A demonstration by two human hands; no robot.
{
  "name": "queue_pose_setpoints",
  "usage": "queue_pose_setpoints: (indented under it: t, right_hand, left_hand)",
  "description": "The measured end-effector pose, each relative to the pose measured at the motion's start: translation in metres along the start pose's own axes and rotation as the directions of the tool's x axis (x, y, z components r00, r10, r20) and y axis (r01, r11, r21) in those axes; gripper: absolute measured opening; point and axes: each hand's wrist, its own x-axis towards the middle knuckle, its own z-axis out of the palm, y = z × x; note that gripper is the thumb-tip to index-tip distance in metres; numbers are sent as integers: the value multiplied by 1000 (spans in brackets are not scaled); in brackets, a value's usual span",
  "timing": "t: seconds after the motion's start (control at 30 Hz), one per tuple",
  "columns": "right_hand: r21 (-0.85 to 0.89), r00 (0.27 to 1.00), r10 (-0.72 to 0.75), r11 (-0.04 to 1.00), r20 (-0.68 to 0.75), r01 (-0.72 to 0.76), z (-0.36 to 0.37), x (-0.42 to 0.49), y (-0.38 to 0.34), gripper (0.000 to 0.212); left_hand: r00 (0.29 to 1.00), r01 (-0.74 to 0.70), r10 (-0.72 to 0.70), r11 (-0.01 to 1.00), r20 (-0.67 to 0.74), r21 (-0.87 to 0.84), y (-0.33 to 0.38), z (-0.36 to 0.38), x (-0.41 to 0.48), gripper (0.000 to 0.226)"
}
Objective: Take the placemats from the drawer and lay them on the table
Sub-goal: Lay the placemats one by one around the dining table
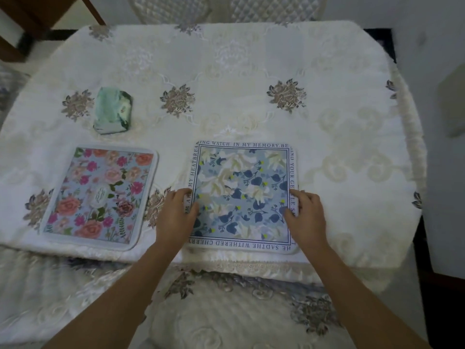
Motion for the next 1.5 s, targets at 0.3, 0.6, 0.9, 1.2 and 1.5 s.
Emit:
queue_pose_setpoints:
  t: [0.3, 0.6, 0.9, 1.2, 1.5]
  right_hand:
    - [174, 992, -13, 985, 123, -8, -15, -20, 8, 53]
    - [204, 967, -177, 969, 184, 139, -17, -50, -21, 48]
    - [285, 862, -465, 870, 203, 402, -17, -99, -144, 40]
    - [312, 628, -702, 712, 336, 629, 85, -256, -240, 34]
    - [370, 343, -719, 635, 605, 678, 215, -430, -246, 34]
  left_hand:
    - [993, 111, -105, 983, 50, -144, 4, -6, -20, 38]
    - [974, -46, 14, 989, -226, -138, -2, -38, -91, 31]
    - [831, 32, -267, 898, -488, -438, -59, -140, -180, 20]
    - [563, 93, -525, 807, -638, -583, -207, -182, -362, 27]
    - [233, 254, -743, 669, -627, -699, -313, -162, -554, 27]
